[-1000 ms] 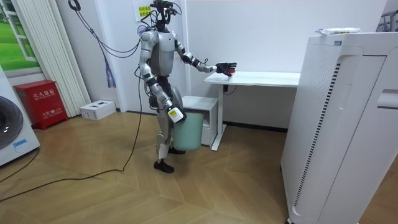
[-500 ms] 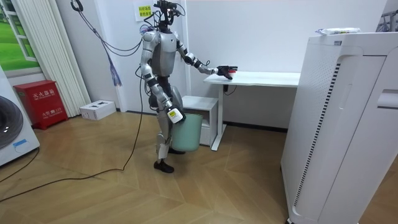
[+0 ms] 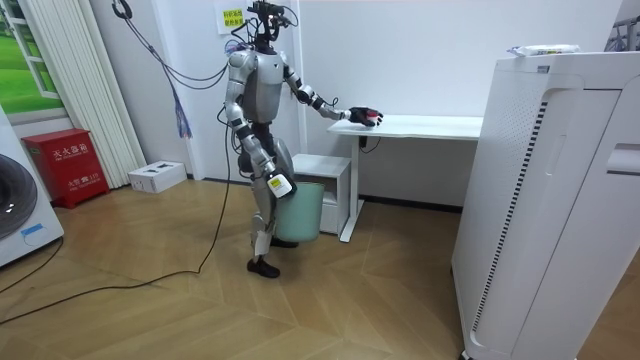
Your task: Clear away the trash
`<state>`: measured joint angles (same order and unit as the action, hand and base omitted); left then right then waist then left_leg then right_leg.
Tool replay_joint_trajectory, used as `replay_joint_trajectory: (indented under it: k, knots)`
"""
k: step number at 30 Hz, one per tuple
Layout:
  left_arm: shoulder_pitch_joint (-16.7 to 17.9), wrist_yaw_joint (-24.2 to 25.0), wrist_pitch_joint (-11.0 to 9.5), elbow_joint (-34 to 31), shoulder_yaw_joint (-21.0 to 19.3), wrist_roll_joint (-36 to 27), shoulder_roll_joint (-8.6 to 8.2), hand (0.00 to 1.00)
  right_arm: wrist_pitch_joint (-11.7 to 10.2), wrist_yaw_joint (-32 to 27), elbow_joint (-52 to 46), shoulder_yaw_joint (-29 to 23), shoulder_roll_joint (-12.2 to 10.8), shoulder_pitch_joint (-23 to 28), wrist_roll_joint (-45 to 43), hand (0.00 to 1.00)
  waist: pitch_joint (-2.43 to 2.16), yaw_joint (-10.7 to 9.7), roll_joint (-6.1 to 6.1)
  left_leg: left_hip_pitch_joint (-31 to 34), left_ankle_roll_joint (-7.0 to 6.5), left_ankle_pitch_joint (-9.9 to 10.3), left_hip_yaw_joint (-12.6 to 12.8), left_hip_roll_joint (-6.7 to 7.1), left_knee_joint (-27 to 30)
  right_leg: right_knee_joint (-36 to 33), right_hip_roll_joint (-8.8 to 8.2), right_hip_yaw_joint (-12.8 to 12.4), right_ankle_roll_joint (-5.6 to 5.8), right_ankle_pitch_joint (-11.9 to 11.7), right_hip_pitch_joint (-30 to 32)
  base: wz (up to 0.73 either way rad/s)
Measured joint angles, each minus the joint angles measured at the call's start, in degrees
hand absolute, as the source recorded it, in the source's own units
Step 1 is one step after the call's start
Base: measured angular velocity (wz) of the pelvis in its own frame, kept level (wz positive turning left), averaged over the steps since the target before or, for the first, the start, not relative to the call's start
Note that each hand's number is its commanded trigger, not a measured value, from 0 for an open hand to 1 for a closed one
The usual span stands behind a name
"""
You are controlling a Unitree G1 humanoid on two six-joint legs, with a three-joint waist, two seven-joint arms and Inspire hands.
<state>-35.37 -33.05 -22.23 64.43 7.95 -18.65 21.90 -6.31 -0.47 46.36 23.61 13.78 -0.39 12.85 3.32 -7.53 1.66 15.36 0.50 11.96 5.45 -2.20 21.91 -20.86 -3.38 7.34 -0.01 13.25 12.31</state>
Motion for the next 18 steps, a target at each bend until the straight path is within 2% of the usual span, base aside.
replay_joint_trajectory:
  k: [5, 18]
  knots:
    - [-0.4, 0.6, 0.0, 0.0, 0.3, -3.3, 0.05, 1.0, 0.0, 0.0, 0.0, 0.4, 0.0, -0.7, 0.5, 1.0, 0.07, -0.4, 0.11, 0.3, 0.0, 0.0, 0.0, -0.06, 0.0, 0.0, 0.01, 0.5, 0.0, 0.0, 0.1, 0.01]
    - [-0.5, 1.7, 0.0, 0.0, 1.3, -4.4, 0.28, 1.0, 0.0, -1.3, -0.1, 0.4, 0.1, -1.5, 0.9, 1.0, 0.43, -1.5, 0.72, 0.5, 0.0, 0.0, 0.0, -0.01, 0.0, 0.1, -0.1, 0.4, 0.0, 0.0, 0.2, 0.0]
